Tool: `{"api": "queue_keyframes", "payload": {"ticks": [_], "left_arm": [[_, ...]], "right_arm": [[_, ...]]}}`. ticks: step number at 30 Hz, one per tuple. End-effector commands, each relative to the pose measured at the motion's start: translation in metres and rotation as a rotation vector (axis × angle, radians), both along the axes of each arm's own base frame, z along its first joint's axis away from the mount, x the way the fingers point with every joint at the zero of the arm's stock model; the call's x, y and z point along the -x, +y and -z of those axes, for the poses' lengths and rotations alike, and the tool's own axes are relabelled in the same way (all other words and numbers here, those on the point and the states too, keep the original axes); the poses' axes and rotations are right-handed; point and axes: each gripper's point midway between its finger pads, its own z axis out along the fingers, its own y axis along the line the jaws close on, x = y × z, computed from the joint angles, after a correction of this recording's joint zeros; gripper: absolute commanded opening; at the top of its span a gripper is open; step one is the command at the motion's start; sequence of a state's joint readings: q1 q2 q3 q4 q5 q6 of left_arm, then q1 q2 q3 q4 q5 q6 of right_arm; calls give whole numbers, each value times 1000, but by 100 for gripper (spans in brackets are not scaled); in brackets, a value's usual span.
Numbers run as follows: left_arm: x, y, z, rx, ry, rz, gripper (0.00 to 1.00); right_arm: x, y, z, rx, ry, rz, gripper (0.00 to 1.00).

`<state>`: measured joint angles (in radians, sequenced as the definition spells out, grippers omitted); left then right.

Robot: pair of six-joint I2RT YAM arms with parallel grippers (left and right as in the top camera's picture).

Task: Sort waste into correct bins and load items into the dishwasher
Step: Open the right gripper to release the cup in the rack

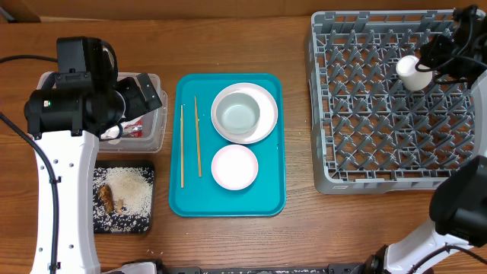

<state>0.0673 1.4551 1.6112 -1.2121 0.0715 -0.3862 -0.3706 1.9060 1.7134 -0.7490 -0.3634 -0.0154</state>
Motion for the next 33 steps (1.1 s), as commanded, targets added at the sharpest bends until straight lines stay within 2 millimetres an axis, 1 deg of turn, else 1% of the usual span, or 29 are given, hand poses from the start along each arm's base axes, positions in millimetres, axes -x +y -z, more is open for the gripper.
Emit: {"api": "queue_keyframes", "payload": {"ticks": [1, 5, 10, 13, 15, 18, 21, 29, 31, 33], "left_arm": [[-1, 1, -6, 1, -17, -8, 100], [-1, 1, -6, 1, -17, -8, 100], [-1, 1, -6, 2, -17, -7, 100], [-1, 1, -6, 2, -17, -7, 100], [-1, 1, -6, 1, -17, -8, 100], [-1, 1, -6, 2, -17, -7, 100], [-1, 1, -6, 2, -17, -7, 100], [-1, -1, -6, 2, -17, -4, 100], [-1, -1, -6, 2, -17, -4, 100], [-1, -1, -6, 2, -17, -4, 100]], "right_arm": [[-3, 3, 22, -20, 34, -22, 4], [-4, 3, 39, -34, 70, -25, 4], [3, -19, 66, 51, 165, 58, 4], [6, -25, 79, 67, 202, 78, 4], [9, -35, 85, 102, 228, 113, 4], [12, -43, 87, 136, 244, 142, 4], [13, -43, 88, 134, 249, 141, 4], [18, -44, 107, 130, 304, 144, 4], [18, -44, 106, 131, 303, 144, 4], [16, -44, 97, 134, 287, 146, 4]]}}
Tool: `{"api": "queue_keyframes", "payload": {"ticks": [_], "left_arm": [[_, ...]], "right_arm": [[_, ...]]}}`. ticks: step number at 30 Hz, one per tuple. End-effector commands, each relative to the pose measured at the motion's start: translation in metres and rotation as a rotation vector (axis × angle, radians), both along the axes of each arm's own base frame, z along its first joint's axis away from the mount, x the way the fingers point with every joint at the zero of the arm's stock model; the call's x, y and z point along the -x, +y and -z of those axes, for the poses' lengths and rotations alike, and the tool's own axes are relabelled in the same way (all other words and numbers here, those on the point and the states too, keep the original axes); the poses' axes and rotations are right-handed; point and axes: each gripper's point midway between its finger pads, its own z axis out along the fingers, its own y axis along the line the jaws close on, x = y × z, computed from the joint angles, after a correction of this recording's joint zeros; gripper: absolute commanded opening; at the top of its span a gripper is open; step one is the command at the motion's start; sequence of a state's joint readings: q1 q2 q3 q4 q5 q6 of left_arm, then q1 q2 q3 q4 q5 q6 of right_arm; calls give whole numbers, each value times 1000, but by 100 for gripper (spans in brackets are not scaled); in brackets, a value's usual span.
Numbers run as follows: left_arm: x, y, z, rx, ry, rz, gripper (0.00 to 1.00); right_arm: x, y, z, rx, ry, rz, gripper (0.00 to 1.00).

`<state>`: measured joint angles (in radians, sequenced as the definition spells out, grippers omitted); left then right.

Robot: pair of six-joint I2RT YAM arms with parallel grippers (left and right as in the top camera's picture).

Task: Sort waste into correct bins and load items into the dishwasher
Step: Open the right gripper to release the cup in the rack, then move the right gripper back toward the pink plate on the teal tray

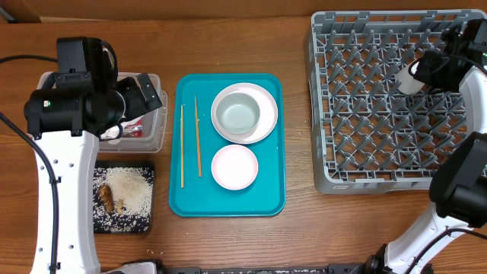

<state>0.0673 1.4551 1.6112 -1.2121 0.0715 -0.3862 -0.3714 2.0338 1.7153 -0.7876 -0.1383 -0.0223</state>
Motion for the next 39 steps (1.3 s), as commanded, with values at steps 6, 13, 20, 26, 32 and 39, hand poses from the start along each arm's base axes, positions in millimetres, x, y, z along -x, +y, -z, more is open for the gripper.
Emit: {"api": "queue_keyframes", "payload": {"ticks": [6, 13, 20, 26, 32, 39], "left_arm": [[-1, -1, -6, 2, -17, -4, 100], [-1, -1, -6, 1, -17, -4, 100], [-1, -1, -6, 2, -17, -4, 100], [-1, -1, -6, 2, -17, -4, 100], [-1, -1, -6, 2, -17, -4, 100], [-1, -1, -6, 2, -17, -4, 100]], "right_arm": [[0, -2, -61, 25, -60, 3, 4], [5, 10, -141, 51, -231, -26, 4], [-2, 6, -107, 37, -191, -24, 4], [-8, 3, -27, -12, -51, -17, 4], [-4, 4, 34, -64, 77, -15, 4], [-9, 3, -4, -45, 21, -18, 4]]}}
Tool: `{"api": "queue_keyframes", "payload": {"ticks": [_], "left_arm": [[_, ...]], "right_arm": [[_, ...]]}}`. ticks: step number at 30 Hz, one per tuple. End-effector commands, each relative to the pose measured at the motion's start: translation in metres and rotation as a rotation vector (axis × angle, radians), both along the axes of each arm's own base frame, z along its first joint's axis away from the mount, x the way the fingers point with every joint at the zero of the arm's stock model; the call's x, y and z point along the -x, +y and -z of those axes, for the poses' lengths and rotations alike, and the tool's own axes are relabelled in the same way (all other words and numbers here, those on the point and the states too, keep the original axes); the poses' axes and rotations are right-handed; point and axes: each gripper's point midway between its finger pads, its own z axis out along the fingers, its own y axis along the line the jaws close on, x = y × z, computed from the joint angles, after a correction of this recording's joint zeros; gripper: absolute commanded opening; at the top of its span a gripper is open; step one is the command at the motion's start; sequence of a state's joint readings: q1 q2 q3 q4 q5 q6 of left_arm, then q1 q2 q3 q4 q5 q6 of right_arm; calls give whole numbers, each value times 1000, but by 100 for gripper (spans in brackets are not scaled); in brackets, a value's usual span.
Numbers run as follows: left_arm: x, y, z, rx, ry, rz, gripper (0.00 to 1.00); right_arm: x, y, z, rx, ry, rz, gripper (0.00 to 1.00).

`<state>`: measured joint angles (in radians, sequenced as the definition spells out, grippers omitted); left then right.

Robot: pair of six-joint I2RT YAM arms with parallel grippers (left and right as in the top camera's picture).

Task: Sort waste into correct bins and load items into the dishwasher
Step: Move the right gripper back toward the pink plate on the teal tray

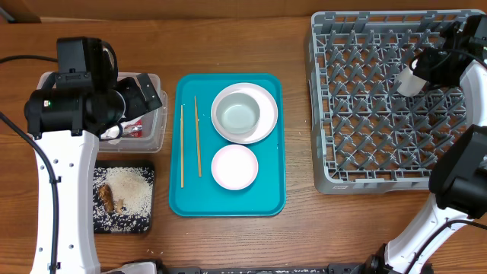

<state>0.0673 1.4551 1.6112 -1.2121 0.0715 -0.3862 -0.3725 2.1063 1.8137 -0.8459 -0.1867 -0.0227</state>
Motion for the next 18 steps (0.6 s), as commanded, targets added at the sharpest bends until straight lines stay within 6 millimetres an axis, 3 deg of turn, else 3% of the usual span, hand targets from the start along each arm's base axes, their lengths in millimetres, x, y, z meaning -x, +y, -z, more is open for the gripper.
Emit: {"api": "queue_keyframes", "payload": {"ticks": [1, 8, 11, 14, 18], "left_arm": [[-1, -1, -6, 2, -17, -4, 100], [-1, -1, -6, 2, -17, -4, 100], [-1, -1, -6, 2, -17, -4, 100], [-1, -1, -6, 2, -17, -4, 100], [-1, -1, -6, 2, -17, -4, 100]], "right_arm": [[3, 0, -20, 11, -10, 4, 4], [2, 36, -94, -46, -157, -88, 6], [9, 58, -115, -53, -178, -129, 13], [19, 86, -122, -67, -152, -177, 18], [35, 138, -115, -98, -70, -272, 27]]}}
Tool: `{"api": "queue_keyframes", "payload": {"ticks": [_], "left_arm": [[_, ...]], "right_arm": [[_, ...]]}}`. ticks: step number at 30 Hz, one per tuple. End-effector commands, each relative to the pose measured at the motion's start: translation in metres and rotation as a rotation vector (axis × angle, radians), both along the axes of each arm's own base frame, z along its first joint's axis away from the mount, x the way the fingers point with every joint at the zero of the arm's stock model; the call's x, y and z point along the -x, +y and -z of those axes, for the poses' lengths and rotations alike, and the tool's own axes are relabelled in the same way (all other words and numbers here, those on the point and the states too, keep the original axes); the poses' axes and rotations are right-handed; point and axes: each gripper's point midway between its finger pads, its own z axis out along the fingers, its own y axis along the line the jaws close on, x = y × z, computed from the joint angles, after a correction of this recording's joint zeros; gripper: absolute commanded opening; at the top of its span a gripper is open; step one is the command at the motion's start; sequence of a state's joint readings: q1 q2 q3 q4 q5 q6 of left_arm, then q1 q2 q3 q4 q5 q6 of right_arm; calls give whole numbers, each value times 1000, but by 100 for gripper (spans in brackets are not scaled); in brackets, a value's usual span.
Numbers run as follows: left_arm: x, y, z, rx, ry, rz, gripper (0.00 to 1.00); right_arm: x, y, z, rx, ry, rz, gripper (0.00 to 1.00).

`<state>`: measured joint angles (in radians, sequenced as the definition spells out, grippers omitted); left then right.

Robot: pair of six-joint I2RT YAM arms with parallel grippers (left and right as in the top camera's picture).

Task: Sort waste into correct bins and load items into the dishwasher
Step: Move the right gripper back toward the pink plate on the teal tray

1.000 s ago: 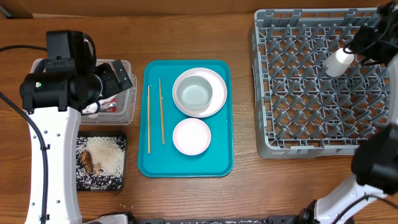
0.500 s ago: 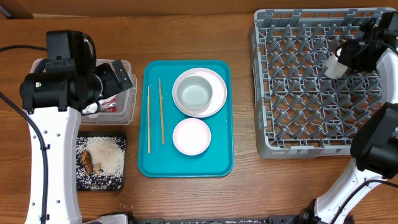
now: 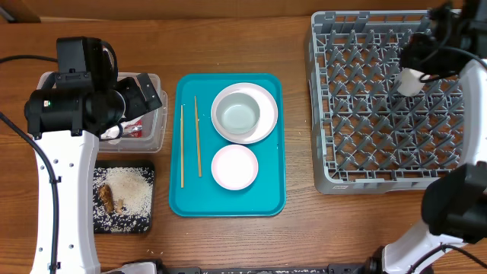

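A white cup [image 3: 409,82] hangs tilted over the upper right part of the grey dishwasher rack [image 3: 326,152], with my right gripper [image 3: 415,72] shut on it. The teal tray [image 3: 266,199] carries two chopsticks [image 3: 197,137], a pale bowl [image 3: 237,116] on a white plate [image 3: 268,129] and a small white dish [image 3: 234,167]. My left gripper [image 3: 154,97] hovers open over the clear bin [image 3: 149,141], which holds red and white wrappers.
A black tray [image 3: 144,171] with rice and a brown food scrap lies at the front left, below the clear bin. The rack fills the right side of the wooden table. Cables trail off both arms.
My right arm has swung up and to the left above the rack. The white cup stays at about the same spot, now more upright. The left arm has not moved.
The right gripper first held the white cup over the rack's upper right part. It then lowered and tilted the cup a little to the left, and kept it there while the arm changed its stance. Left arm, tray and bins stayed as they were.
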<state>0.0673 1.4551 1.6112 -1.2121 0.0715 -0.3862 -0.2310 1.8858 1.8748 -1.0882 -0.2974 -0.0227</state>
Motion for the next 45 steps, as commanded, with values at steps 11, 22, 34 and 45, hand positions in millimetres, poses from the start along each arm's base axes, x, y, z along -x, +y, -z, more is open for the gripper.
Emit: {"api": "queue_keyframes", "payload": {"ticks": [11, 22, 34, 45], "left_arm": [[-1, -1, -6, 2, -17, -4, 100], [-1, -1, -6, 1, -17, -4, 100], [-1, -1, -6, 1, -17, -4, 100], [-1, -1, -6, 2, -17, -4, 100]], "right_arm": [[27, 138, 14, 32, 101, -294, 48], [26, 152, 65, 143, 126, -289, 49], [35, 152, 116, 132, 151, -296, 42], [59, 164, 134, 44, 236, -324, 28]]}}
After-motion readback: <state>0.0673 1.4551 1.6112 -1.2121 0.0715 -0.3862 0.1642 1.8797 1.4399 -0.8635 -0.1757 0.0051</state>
